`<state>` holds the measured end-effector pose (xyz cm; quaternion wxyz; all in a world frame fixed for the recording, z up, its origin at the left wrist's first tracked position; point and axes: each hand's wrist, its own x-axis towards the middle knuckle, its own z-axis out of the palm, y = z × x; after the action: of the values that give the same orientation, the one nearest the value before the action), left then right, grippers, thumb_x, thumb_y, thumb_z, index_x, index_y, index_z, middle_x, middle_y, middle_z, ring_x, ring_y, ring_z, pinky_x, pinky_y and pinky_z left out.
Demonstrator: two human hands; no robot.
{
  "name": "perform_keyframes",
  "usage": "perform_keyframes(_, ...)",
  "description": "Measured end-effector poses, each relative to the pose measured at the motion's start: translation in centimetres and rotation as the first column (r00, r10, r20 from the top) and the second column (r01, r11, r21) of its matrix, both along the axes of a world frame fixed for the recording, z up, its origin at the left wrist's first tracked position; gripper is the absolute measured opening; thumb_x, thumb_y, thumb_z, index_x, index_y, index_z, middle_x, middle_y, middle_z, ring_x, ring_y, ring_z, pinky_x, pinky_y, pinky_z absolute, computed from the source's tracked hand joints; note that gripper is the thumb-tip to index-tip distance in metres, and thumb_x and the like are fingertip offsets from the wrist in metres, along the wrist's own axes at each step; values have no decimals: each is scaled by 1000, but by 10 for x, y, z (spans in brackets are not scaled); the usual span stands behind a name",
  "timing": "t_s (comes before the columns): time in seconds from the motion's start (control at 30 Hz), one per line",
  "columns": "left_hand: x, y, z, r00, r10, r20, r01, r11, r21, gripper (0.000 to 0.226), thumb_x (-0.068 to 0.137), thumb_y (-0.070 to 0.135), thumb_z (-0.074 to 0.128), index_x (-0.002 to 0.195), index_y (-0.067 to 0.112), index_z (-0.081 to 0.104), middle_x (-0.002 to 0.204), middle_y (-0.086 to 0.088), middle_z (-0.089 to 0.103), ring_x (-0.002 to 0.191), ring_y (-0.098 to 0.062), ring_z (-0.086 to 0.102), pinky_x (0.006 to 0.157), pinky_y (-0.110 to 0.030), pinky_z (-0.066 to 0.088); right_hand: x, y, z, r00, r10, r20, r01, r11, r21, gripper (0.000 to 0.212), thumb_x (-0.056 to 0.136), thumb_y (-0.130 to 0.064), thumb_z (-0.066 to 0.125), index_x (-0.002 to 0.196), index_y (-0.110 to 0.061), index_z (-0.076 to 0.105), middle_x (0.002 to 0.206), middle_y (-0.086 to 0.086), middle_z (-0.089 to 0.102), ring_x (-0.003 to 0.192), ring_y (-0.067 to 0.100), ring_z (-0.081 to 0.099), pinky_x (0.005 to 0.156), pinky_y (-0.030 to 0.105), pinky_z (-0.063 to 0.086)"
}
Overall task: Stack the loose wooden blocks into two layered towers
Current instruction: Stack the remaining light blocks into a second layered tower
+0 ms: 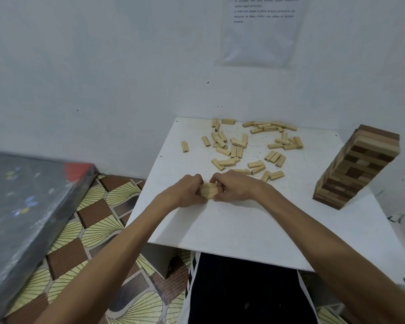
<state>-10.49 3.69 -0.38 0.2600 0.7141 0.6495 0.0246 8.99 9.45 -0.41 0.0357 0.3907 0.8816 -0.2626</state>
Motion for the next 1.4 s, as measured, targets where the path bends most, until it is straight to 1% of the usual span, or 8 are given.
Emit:
perform_keyframes(0.2,2,1,2,998,-53,-38,54,998,22,47,87,36,75,122,13,55,102,-3,64,91,-22,61,82,-40,55,3,-6,1,1000,-4,-26,4,1000,23,47,89,-36,74,128,-18,56,92,-8,63,80,6,53,73,30,47)
perform_keyframes(0.33,9,-1,4,991,-118,-57,123,989,83,52,80,41,83,120,15,64,100,1,63,88,-18,56,75,-30,46,18,-21,0,997,-47,-55,48,999,18,44,85,-40,77,120,-21,59,94,-9,61,81,5,51,77,34,50)
perform_keyframes(0.57,71,-8,-6,956,-289,54,279,949,146,57,72,42,89,122,22,72,104,5,52,75,0,46,74,-24,38,98,-64,-7,970,-211,-118,217,975,44,44,84,-42,80,119,-21,63,97,-8,56,76,3,47,66,20,36)
perform_keyframes(0.7,131,-9,-5,906,-417,67,405,903,143,53,75,39,88,121,18,72,99,2,59,77,-8,52,72,-27,42,157,-89,-7,944,-310,-109,318,946,60,48,84,-44,81,123,-21,64,100,-9,58,78,-1,48,65,14,33)
perform_keyframes(0.87,191,-7,-3,856,-514,52,504,853,136,51,79,38,85,122,14,70,100,-1,71,83,-16,60,79,-34,53,211,-109,-5,891,-439,-115,444,896,15,51,84,-43,82,127,-21,65,93,-12,64,77,1,53,68,17,39)
perform_keyframes(0.93,199,-5,-3,851,-524,42,515,847,130,53,78,40,85,121,14,69,99,1,70,82,-15,59,75,-31,52,219,-111,-5,887,-449,-109,453,891,20,52,85,-43,81,128,-21,64,92,-13,65,79,0,54,72,20,41)
perform_keyframes(1.07,187,-8,-2,859,-510,32,501,853,148,51,75,42,85,115,16,69,94,3,67,79,-14,57,66,-28,44,209,-106,-7,899,-421,-122,426,905,14,51,83,-42,82,127,-23,65,89,-14,64,77,-3,54,68,14,39)
perform_keyframes(1.4,63,-25,-7,961,-271,47,263,955,139,53,75,45,85,118,19,67,94,8,64,77,-6,56,70,-24,43,92,-75,-7,959,-213,-188,211,977,-29,45,82,-34,83,121,-19,66,89,-7,65,70,3,53,67,18,45)
